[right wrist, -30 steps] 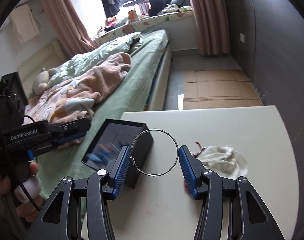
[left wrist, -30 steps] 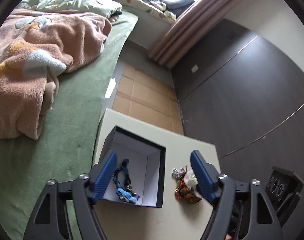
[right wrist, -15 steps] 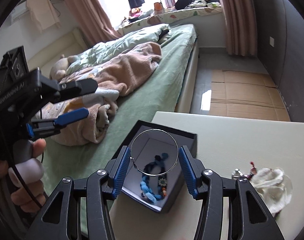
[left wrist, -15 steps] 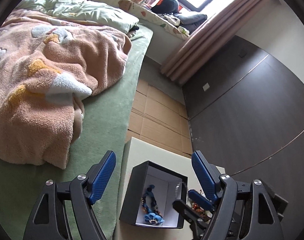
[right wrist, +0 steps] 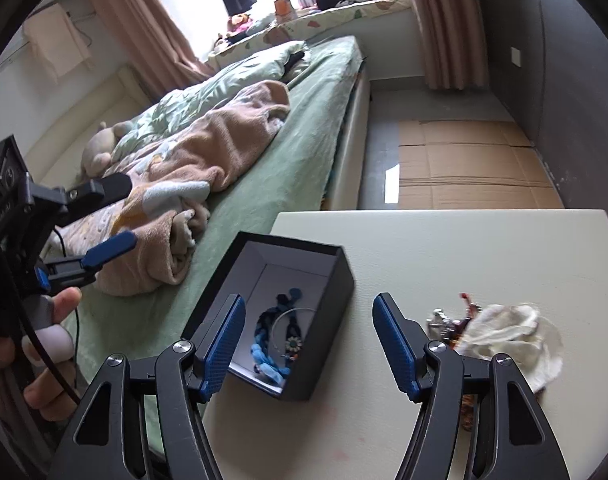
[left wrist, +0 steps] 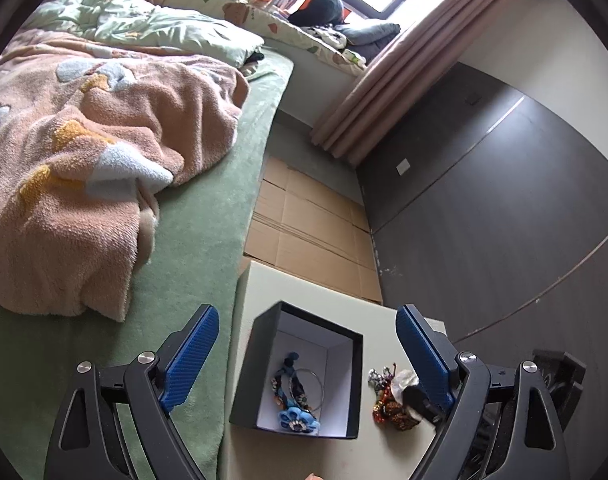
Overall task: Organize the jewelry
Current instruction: 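Lower both held pieces into the black box and open both tools, then grasp the white cloth with the right tool and lift it off the beads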
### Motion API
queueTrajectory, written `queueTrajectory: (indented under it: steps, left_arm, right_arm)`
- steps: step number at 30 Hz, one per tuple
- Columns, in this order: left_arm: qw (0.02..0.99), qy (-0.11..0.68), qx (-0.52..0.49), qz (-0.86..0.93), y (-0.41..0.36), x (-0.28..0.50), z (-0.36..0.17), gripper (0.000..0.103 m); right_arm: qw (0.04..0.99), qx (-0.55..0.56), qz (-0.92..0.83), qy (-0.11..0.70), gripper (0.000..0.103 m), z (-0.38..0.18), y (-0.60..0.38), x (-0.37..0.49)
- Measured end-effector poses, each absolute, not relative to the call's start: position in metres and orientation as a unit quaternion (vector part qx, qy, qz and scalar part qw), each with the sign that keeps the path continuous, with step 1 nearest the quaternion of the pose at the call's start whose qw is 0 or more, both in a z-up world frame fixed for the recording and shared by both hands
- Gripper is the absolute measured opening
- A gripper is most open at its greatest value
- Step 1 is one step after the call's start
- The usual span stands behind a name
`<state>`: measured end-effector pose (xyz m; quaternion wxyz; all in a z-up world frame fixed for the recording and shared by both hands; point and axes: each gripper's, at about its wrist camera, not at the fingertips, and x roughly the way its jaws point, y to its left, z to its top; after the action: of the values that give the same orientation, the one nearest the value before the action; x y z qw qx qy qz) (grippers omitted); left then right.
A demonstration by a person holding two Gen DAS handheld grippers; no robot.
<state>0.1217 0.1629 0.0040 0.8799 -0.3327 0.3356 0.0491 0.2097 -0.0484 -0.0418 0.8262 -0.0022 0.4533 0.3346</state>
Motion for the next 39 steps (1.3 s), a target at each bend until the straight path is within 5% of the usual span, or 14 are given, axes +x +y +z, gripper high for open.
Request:
queueTrajectory:
  steps: [16, 33, 35, 37, 39]
  left_arm:
    - [0.891, 0.344, -0.296, 0.029, 0.107, 0.112, 0.006, 0.090]
    - [0.902, 0.363, -0.232, 0.028, 0.058, 0.112, -0.008, 0.090]
    - [0.903, 0.365, -0.224, 0.025, 0.050, 0.115, -0.010, 0.090]
    - [0.906, 0.368, -0.210, 0.024, 0.040, 0.119, -0.011, 0.090]
    - [0.908, 0.370, -0.198, 0.020, 0.031, 0.122, -0.011, 0.090]
  right_arm:
    - [0.852, 0.074, 0.213, 0.472, 0.067, -0.032, -0.153, 0.215]
    - [0.828, 0.055, 0.153, 0.536, 0.066, -0.092, -0.165, 0.251]
    - [0.829, 0.049, 0.139, 0.539, 0.059, -0.097, -0.165, 0.253]
    - [0.826, 0.059, 0.141, 0.542, 0.019, -0.098, -0.170, 0.252]
    - [0.828, 0.076, 0.147, 0.536, 0.012, -0.094, -0.176, 0.248]
